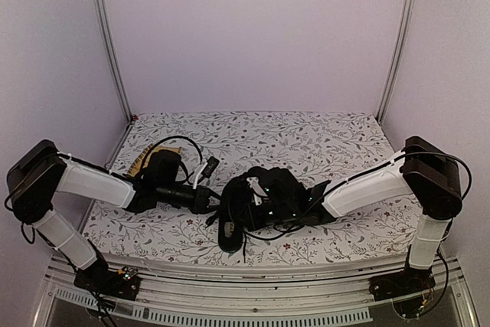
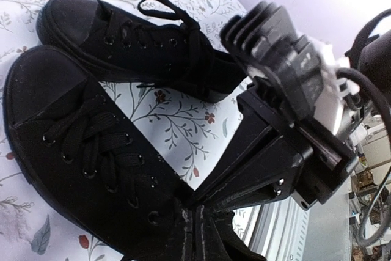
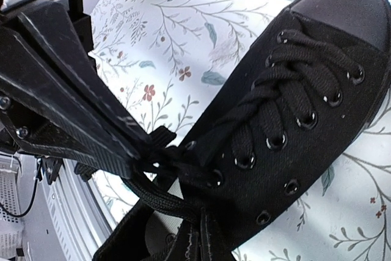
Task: Tie the shoes
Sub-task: Cross the half-tied shoelace with the shoelace loop.
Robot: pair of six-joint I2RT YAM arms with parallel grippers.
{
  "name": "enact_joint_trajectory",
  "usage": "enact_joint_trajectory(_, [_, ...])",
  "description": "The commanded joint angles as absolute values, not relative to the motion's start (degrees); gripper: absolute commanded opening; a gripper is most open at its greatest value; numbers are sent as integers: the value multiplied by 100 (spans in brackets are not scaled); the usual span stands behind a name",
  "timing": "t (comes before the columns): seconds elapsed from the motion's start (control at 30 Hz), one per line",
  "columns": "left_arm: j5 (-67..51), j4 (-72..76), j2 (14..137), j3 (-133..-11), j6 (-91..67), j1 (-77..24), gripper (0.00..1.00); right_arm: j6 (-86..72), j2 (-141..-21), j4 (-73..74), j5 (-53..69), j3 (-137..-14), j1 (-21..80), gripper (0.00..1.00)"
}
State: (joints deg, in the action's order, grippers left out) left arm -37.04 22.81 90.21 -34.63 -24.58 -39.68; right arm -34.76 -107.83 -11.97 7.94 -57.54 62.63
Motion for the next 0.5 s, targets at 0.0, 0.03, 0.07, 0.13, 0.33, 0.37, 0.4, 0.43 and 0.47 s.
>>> enact_joint_trajectory(0.0, [-3397,2970,8788,-3226,-2895,-4169,0,-3328,-10585,-1039,1139,-5570,6344,2])
enact_joint_trajectory(0.03, [-3338,3050,8765,-3165,-2976,-4200,0,-3332,-10568,-1053,1176,-5546,6357,2])
enact_joint_trajectory(0.07, [-3258,3144,8725,-3092,-3056,-4253,0,-3347,-10551,-1073,1209,-5514,6368,2])
enact_joint_trajectory(0.13, [-3052,3300,8636,-2933,-3229,-4376,0,-3379,-10505,-1081,1230,-5464,6400,2])
enact_joint_trajectory(0.33, [-2449,3346,8371,-2661,-3469,-4607,0,-3545,-10328,-1125,1100,-5284,6432,2])
enact_joint_trajectory(0.37, [-2390,3323,8338,-2630,-3490,-4612,0,-3565,-10302,-1133,1078,-5277,6430,2])
enact_joint_trajectory(0.4, [-2339,3296,8302,-2614,-3529,-4607,0,-3572,-10281,-1134,1060,-5277,6433,2])
enact_joint_trajectory(0.43, [-2298,3265,8272,-2603,-3570,-4610,0,-3583,-10255,-1141,1054,-5277,6432,2])
enact_joint_trajectory(0.47, [-2248,3246,8249,-2583,-3634,-4613,0,-3585,-10232,-1150,1054,-5289,6433,2])
